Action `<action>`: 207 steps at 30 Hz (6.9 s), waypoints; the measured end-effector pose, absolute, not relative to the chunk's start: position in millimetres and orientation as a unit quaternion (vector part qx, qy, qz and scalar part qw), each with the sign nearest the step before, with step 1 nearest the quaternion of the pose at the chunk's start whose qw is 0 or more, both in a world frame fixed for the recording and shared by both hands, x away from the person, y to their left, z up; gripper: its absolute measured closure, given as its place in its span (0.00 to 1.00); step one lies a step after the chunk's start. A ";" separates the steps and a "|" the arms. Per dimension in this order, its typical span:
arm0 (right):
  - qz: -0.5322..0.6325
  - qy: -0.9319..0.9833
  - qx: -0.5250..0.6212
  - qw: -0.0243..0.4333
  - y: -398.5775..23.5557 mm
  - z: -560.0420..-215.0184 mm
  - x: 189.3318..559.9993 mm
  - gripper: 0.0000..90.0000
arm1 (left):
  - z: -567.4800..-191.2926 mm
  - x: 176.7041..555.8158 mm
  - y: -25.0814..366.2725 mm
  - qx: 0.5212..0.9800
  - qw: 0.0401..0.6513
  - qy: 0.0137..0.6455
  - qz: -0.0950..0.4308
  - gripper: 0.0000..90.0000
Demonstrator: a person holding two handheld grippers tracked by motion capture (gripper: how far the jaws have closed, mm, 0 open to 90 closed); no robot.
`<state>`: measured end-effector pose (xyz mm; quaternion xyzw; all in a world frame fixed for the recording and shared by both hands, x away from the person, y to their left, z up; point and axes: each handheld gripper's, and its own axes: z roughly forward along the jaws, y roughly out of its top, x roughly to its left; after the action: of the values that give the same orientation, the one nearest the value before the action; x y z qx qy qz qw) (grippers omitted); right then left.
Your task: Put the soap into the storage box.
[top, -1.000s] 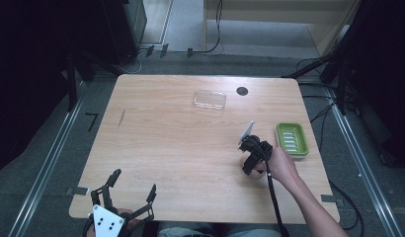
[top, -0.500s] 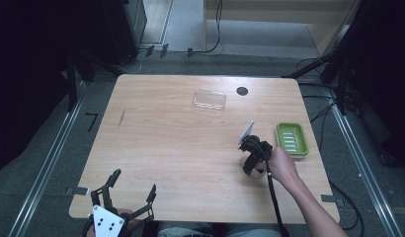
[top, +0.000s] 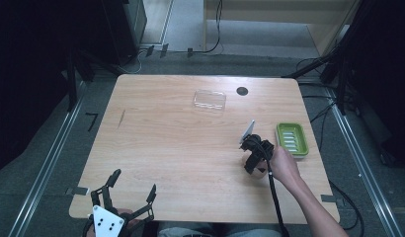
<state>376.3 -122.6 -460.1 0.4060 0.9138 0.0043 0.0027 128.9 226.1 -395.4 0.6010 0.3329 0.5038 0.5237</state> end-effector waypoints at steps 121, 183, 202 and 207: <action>0.046 0.847 0.528 0.036 -236.1 -399.5 390.6 0.37 | -395.3 128.9 225.5 0.600 0.525 0.334 0.504 0.11; 0.079 0.772 0.630 0.025 -258.1 -420.3 450.5 0.37 | -395.4 129.8 225.8 0.600 0.525 0.335 0.503 0.11; 0.075 0.755 0.650 0.024 -261.1 -434.7 455.2 0.37 | -395.5 129.9 226.1 0.600 0.525 0.335 0.503 0.11; 0.076 0.753 0.653 0.023 -262.1 -437.6 456.1 0.37 | -395.5 129.9 226.1 0.599 0.525 0.335 0.502 0.11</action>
<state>456.1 -262.1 -437.6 0.6529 0.7533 0.0758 0.0228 129.9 226.1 -395.5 0.5995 0.3349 0.5025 0.5253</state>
